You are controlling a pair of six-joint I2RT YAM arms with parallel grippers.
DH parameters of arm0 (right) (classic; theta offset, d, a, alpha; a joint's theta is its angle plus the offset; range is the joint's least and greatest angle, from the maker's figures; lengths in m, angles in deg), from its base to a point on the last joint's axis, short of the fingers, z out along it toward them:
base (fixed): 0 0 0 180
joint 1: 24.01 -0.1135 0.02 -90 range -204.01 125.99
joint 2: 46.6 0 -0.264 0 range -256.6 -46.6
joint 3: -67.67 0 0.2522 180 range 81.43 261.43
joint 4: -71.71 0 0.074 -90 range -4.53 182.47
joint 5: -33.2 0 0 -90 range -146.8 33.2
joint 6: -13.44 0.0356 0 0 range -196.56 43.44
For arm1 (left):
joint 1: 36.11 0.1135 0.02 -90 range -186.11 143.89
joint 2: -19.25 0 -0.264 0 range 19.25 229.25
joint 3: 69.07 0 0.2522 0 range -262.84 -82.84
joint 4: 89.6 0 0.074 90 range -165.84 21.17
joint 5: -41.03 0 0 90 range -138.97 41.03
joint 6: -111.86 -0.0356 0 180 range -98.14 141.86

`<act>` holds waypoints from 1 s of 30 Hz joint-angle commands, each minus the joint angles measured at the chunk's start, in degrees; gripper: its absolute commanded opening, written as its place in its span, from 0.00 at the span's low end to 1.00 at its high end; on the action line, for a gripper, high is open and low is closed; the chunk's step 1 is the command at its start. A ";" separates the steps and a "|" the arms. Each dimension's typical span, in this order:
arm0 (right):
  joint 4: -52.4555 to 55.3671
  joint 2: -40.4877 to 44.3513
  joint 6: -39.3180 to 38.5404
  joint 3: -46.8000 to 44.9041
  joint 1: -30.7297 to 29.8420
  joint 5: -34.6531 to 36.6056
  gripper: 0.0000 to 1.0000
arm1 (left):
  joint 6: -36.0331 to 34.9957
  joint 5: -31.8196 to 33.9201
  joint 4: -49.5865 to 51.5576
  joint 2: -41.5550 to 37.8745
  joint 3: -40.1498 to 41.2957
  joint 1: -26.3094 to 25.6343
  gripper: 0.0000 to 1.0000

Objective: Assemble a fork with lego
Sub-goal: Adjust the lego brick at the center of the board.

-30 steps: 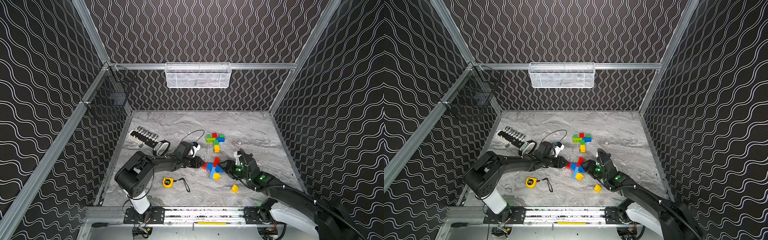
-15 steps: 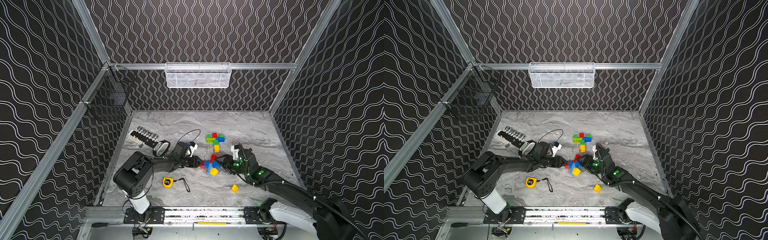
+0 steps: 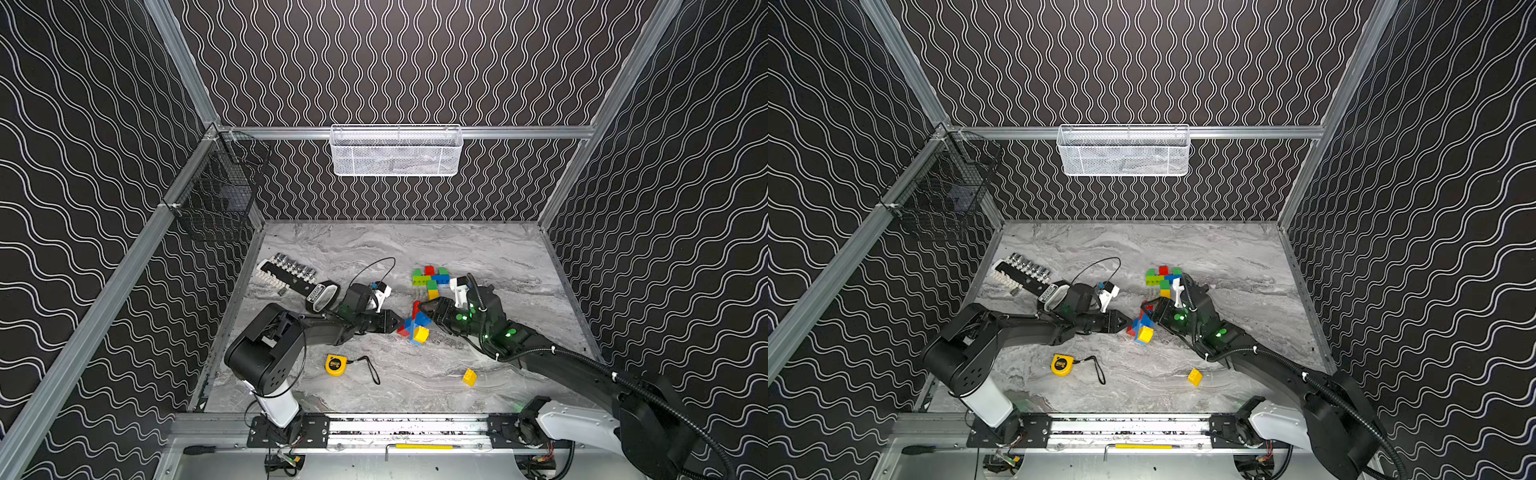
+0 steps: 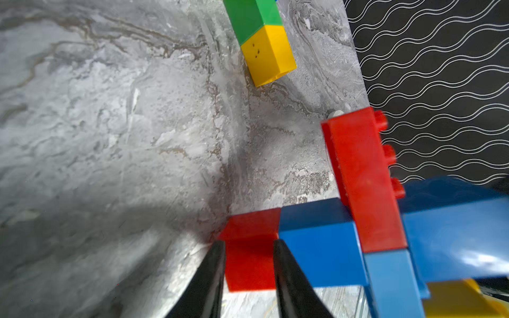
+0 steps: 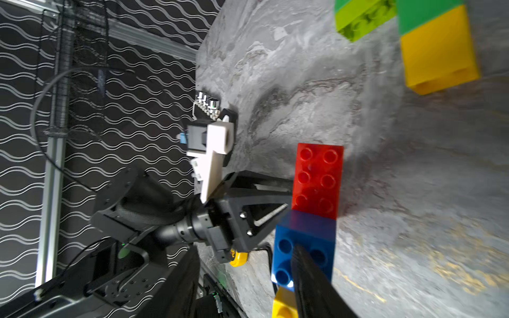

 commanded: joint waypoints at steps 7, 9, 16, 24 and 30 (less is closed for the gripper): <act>2.09 -4.44 -0.55 2.98 -2.03 -2.60 0.56 | 0.39 -2.49 1.11 -0.22 1.50 1.07 0.33; 1.86 -5.26 -0.47 3.35 -2.37 -2.72 0.56 | 0.51 -2.69 0.88 -0.13 1.59 1.10 0.33; 2.06 -7.54 -0.75 5.36 -3.77 -2.58 0.56 | 0.30 -2.75 1.04 -0.13 1.59 1.31 0.33; 2.17 -9.22 -1.08 6.41 -4.50 -2.13 0.56 | 0.38 -2.86 0.80 0.03 1.86 1.59 0.33; 2.11 -10.41 -1.59 7.70 -4.70 -2.40 0.56 | 0.23 -2.75 1.01 -0.13 2.03 1.73 0.33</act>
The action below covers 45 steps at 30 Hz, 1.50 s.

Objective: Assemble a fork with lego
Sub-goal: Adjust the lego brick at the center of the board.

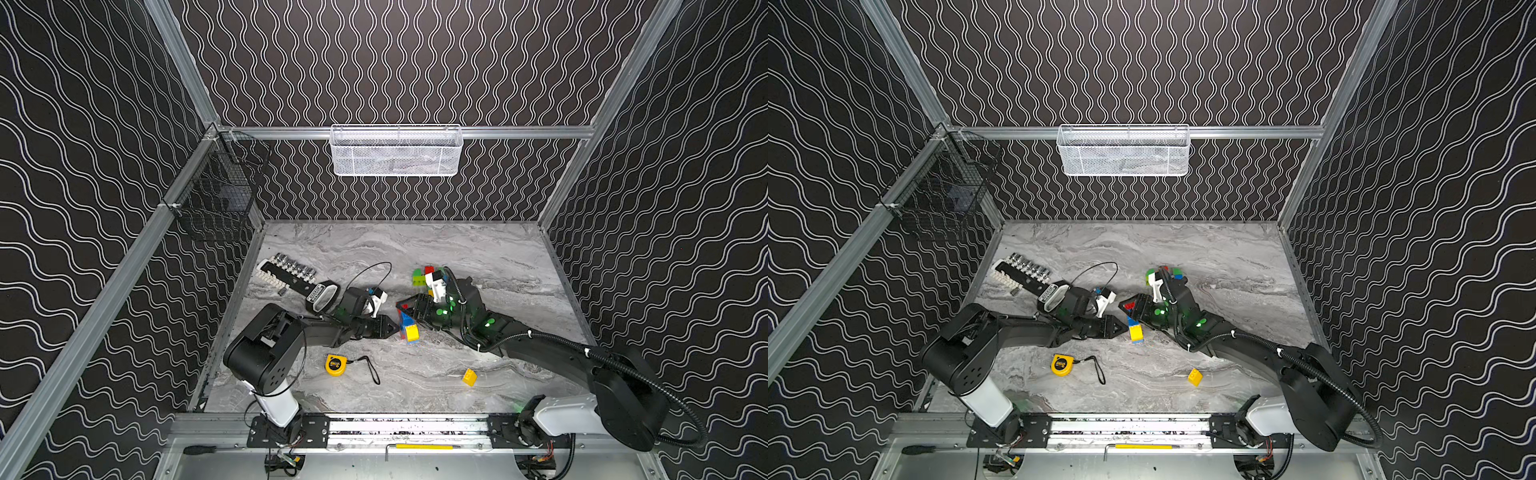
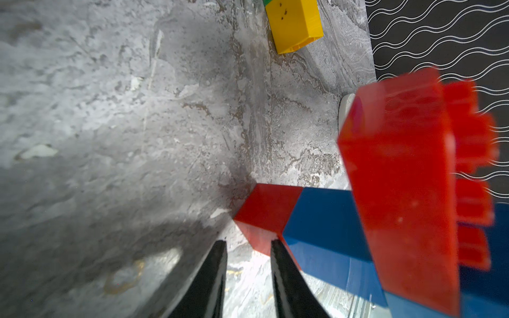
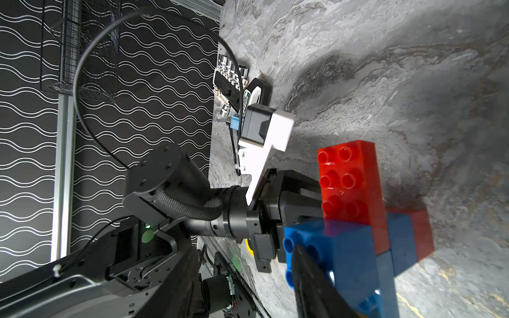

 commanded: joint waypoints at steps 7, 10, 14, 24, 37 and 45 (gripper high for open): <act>7.57 -0.28 -1.43 2.16 -0.24 1.65 0.57 | 0.03 -0.61 -0.41 -0.82 0.33 0.17 0.33; 9.43 0.62 -2.46 2.70 -0.21 2.73 0.57 | 0.00 -0.58 -0.38 -0.91 0.24 0.22 0.33; 10.83 2.00 -4.24 3.52 -0.23 4.03 0.58 | -0.10 -0.41 -0.13 -1.43 0.48 0.21 0.33; 11.00 1.49 -7.02 5.16 -0.24 3.90 0.59 | -0.18 -0.41 0.03 -1.72 0.33 0.22 0.34; 17.00 5.33 -9.95 5.73 -0.33 10.42 0.60 | -0.38 -0.13 0.66 -2.29 0.22 0.17 0.34; 53.84 18.73 3.66 1.56 -1.95 39.95 0.60 | -2.96 15.31 10.20 -16.35 3.24 0.10 0.40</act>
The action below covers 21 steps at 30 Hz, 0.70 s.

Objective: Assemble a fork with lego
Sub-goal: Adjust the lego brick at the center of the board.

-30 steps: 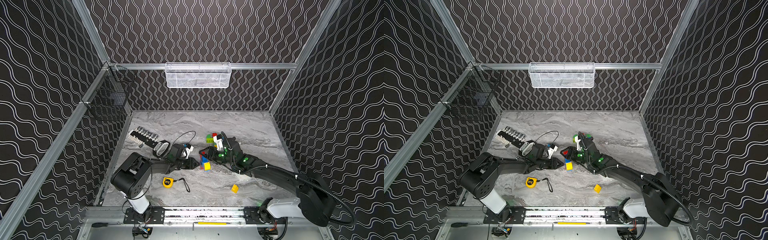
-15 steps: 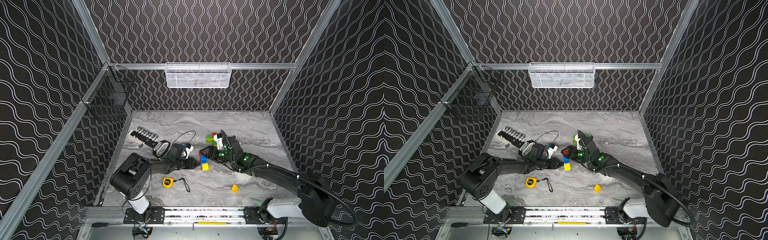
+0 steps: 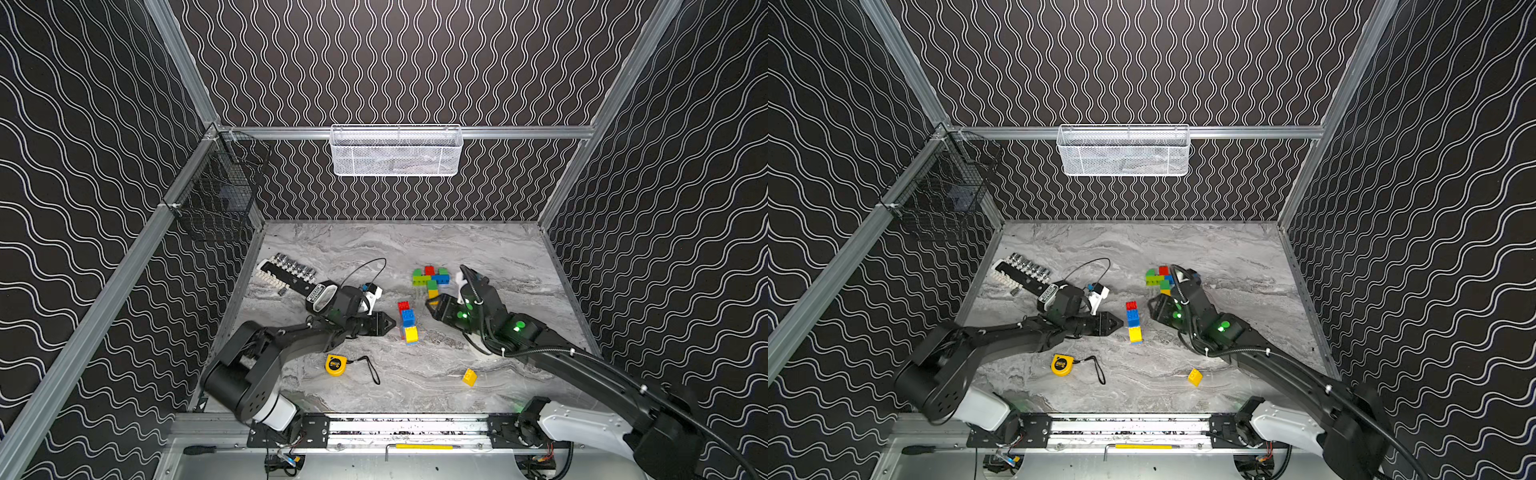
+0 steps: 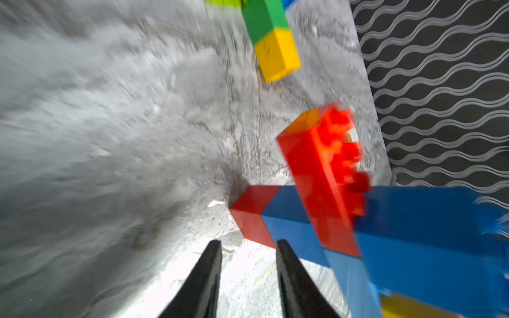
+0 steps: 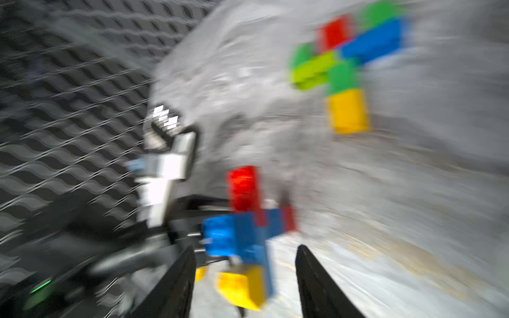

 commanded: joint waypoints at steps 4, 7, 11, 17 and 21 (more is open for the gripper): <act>27.25 5.02 9.38 -5.08 -1.89 11.61 0.62 | -4.89 11.97 7.47 -9.87 2.60 -1.57 0.41; 21.83 4.87 2.36 -8.64 -1.98 4.29 0.65 | -5.85 14.13 8.27 -13.78 4.06 -4.37 0.41; 11.28 3.24 -5.69 -13.10 -1.89 -1.32 0.77 | -5.34 13.35 7.47 -15.99 5.24 -5.03 0.41; 9.16 -3.17 -8.86 -12.80 -1.80 -4.33 0.80 | -5.07 12.60 6.96 -15.39 4.98 -5.21 0.41; 13.32 -3.76 -6.22 -12.89 -3.20 -5.31 0.79 | -4.99 12.35 6.72 -14.99 5.14 -5.23 0.41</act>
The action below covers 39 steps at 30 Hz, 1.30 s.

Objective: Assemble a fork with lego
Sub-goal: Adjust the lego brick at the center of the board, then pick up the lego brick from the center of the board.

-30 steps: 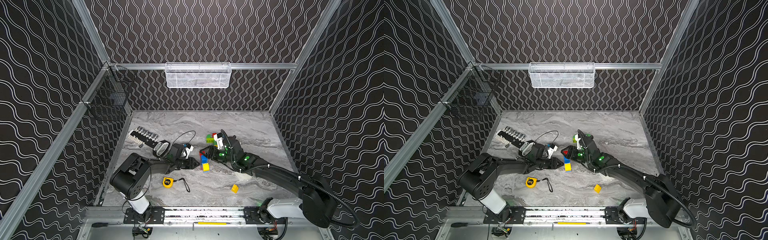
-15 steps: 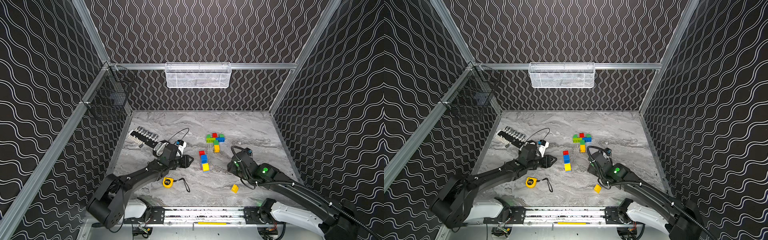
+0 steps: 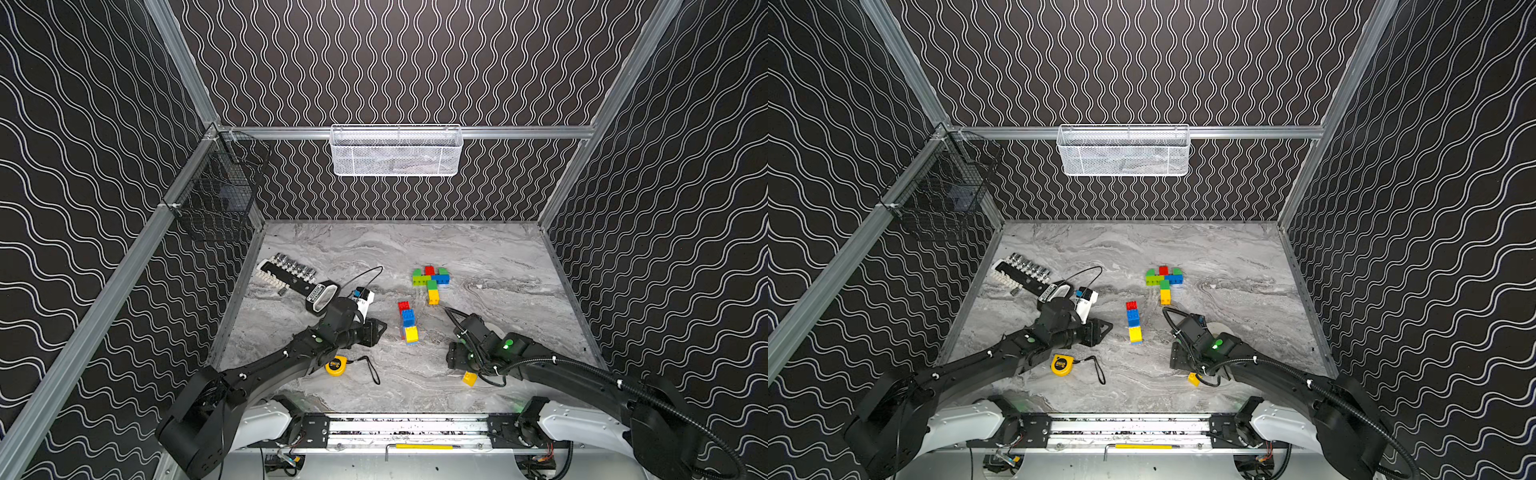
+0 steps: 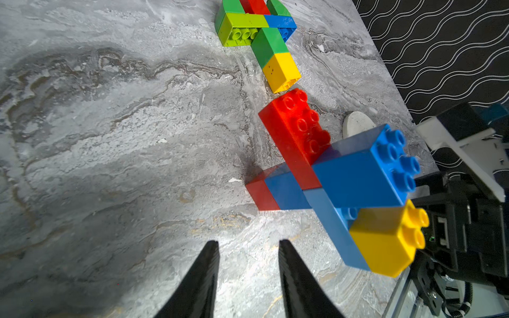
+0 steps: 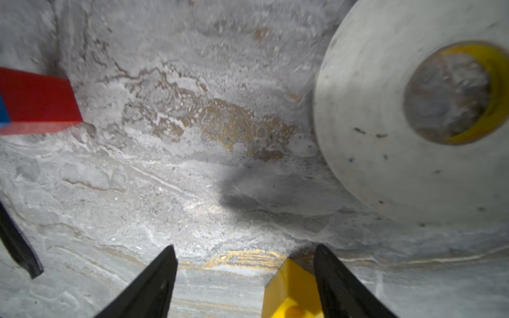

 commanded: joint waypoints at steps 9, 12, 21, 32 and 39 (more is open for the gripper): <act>9.07 0.61 7.40 0.96 -9.77 -2.40 0.71 | -0.19 -1.38 -1.76 0.97 0.39 -0.22 0.41; 12.85 -0.21 9.79 2.47 -12.46 1.40 0.68 | -0.54 -1.29 -1.35 1.05 0.01 -0.25 0.41; 15.24 -3.84 14.28 3.59 -22.38 10.75 0.63 | -0.72 -1.46 -1.30 2.00 -0.72 -0.33 0.41; 7.68 0.29 16.25 -2.67 -27.15 16.76 0.48 | -0.89 -1.02 -0.71 2.66 -1.32 -0.55 0.40; 7.45 -0.31 17.27 -2.85 -29.26 17.72 0.45 | -0.89 -1.22 -0.95 3.61 -1.83 -0.62 0.40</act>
